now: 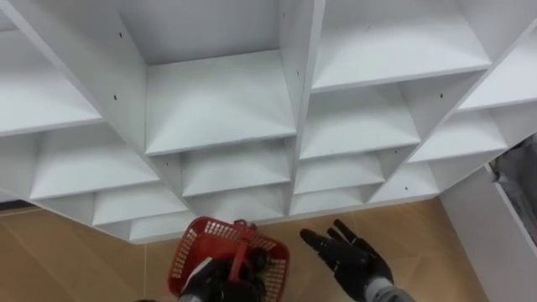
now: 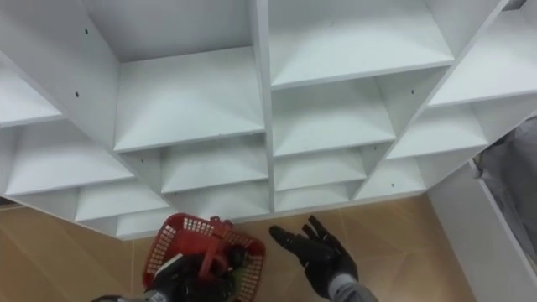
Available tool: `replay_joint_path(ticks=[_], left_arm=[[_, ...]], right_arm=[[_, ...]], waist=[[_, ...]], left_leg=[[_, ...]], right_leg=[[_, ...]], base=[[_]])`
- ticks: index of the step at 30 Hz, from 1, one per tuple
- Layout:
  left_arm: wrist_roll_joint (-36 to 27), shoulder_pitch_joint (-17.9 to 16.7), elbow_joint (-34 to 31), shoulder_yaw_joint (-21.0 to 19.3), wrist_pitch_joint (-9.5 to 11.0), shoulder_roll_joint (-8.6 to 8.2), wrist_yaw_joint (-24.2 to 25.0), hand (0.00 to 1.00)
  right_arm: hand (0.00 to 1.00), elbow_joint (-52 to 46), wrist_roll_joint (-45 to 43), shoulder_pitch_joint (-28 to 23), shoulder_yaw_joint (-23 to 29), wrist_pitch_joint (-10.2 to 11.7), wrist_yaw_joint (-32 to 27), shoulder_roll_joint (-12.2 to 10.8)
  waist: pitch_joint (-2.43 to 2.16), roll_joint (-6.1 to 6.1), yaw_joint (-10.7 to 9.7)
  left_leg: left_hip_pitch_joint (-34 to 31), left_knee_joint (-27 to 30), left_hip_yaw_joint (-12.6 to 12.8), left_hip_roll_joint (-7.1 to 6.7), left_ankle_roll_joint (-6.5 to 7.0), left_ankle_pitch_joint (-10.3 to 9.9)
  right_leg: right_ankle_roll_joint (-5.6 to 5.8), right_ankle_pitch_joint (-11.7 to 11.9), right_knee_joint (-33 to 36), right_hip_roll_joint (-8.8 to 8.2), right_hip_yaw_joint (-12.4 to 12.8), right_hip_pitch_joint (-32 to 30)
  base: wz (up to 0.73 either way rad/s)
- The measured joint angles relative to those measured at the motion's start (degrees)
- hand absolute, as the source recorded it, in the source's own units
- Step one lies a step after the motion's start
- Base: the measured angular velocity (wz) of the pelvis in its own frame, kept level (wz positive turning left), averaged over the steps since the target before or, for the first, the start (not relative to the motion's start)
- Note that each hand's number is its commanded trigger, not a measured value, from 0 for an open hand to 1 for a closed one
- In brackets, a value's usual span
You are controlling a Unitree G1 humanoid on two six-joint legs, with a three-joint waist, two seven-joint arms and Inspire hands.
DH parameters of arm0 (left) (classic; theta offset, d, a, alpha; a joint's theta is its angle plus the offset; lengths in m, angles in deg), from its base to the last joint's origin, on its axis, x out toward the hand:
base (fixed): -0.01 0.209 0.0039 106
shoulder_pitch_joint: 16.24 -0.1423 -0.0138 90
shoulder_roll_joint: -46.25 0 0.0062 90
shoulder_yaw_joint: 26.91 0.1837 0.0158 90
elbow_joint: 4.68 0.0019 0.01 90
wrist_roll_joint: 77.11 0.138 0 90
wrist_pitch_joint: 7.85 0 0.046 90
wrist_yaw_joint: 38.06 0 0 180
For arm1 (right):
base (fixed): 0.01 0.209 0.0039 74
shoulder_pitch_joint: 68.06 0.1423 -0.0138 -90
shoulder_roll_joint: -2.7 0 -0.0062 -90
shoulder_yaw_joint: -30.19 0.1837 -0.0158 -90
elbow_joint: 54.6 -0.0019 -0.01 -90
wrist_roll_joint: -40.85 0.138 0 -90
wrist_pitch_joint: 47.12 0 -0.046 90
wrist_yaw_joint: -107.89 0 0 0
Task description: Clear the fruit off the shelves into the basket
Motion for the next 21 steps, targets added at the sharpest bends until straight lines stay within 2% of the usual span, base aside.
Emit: replay_joint_path(ticks=[4,8,12,15,17,21], left_arm=[[-0.16,-2.01,1.18,-1.4,0.7,0.76,-1.21,1.0],[-0.05,-5.35,1.2,-3.35,1.4,0.77,-2.13,1.0],[0.34,-6.07,1.67,-5.21,2.33,0.57,-2.49,1.0],[0.31,-7.32,3.58,-7.35,3.62,0.62,-3.37,1.0],[0.29,-9.41,3.59,-9.79,4.3,0.71,-3.91,1.0],[0.28,-10.92,4.42,-11.6,4.41,0.72,-4.49,1.0]], right_arm=[[0.0,0.05,-2.24,-1.55,1.31,0.06,0.17,0.41],[0.0,0.19,-4.16,-4.52,3.33,0.96,1.22,0.56],[0.0,1.15,-8.14,-5.84,5.12,0.98,1.28,0.65],[0.0,2.75,-12.27,-7.46,6.92,1.02,1.47,0.68],[0.0,2.81,-13.56,-9.51,8.57,1.02,1.54,0.7],[0.0,3.76,-16.29,-10.71,10.71,1.02,2.07,0.8]], waist=[[-0.06,0.1,-0.6],[-0.17,0.34,-1.39],[-0.3,0.13,-1.24],[-0.45,-0.35,-1.41],[-0.81,-0.88,-1.26],[-0.7,-1.16,-1.46]], left_leg=[[2.42,-1.42,-0.02,-0.09,-0.09,0.04],[5.87,-3.45,-0.57,-0.09,-0.14,0.04],[7.56,-4.19,-0.65,-0.46,-0.17,0.04],[10.38,-5.73,-0.6,-0.61,-0.21,0.06],[11.91,-6.2,-0.47,-0.71,-0.21,0.04],[13.91,-7.29,-0.23,-0.84,-0.2,0.02]], right_leg=[[0.14,-0.08,-1.88,0.11,-0.27,2.59],[0.36,-0.07,-4.04,0.25,-0.95,6.31],[0.57,-0.2,-4.75,0.23,-1.1,7.86],[0.81,-0.39,-5.95,0.26,-1.18,10.53],[0.97,-0.52,-6.08,0.22,-1.11,11.83],[1.12,-0.48,-6.97,0.63,-0.8,13.61]], base=[[0.02],[0.06],[0.03],[0.0],[-0.03],[-0.03]])
